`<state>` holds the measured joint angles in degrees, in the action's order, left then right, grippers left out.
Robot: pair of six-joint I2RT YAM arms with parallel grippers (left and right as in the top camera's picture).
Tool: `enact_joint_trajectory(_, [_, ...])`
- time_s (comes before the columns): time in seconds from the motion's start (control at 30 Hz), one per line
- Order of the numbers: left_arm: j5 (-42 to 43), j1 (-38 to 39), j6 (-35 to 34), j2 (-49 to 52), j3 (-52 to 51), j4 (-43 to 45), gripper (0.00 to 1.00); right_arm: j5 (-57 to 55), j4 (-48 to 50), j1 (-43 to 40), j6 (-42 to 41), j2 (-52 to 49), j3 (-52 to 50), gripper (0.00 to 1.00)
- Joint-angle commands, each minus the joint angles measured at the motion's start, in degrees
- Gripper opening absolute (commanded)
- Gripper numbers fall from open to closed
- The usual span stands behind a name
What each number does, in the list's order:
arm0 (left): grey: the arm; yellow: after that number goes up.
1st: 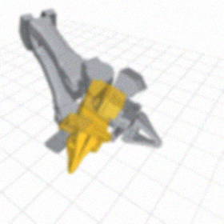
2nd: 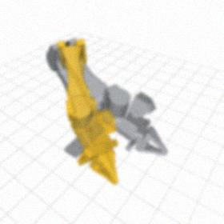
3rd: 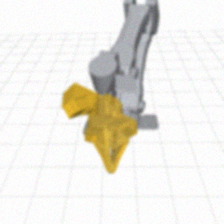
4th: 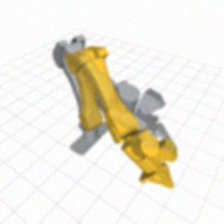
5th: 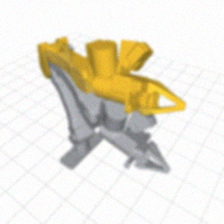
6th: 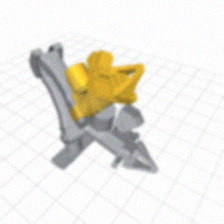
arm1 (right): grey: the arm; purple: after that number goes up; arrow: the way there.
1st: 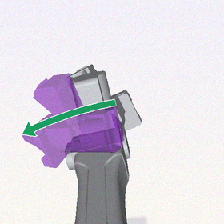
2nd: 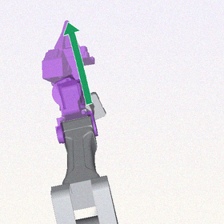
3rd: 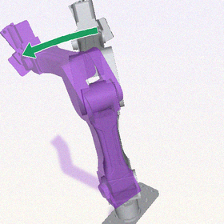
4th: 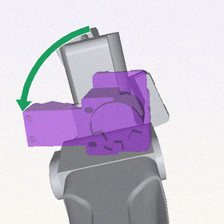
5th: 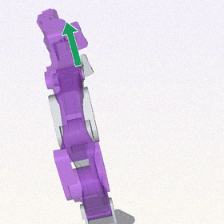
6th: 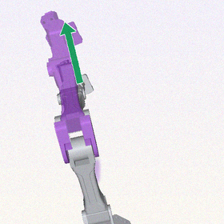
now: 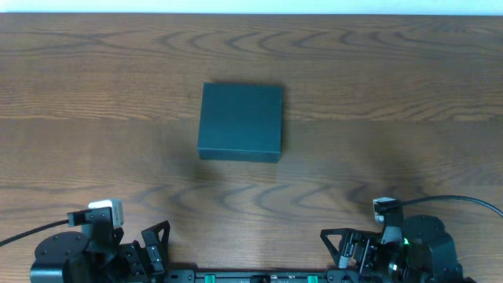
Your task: Pack container
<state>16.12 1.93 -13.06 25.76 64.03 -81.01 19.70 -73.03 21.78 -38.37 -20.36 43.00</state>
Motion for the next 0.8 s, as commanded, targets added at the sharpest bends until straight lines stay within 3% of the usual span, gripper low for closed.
enact_joint_trajectory(0.0, [-0.31,0.0,0.96,0.09,-0.15,-0.2,0.95,0.17,-0.04,0.79,-0.79,0.17,-0.11,0.99])
enact_joint_trajectory(0.2, [-14.53,-1.55,3.89,-0.57,-0.72,7.08,0.95,0.17,-0.04,0.79,-0.79,0.17,-0.11,0.99])
enact_joint_trajectory(0.4, [-17.0,-7.34,14.51,-6.62,-12.92,25.57,0.95,0.17,-0.04,0.79,-0.79,0.17,-0.11,0.99])
enact_joint_trajectory(0.63, [-18.03,-9.33,14.1,-15.85,-35.34,43.67,0.95,0.17,-0.04,0.79,-0.79,0.17,-0.11,0.99])
enact_joint_trajectory(0.77, [-18.27,-9.33,10.05,-19.32,-43.69,47.76,0.95,0.17,-0.04,0.79,-0.79,0.17,-0.11,0.99])
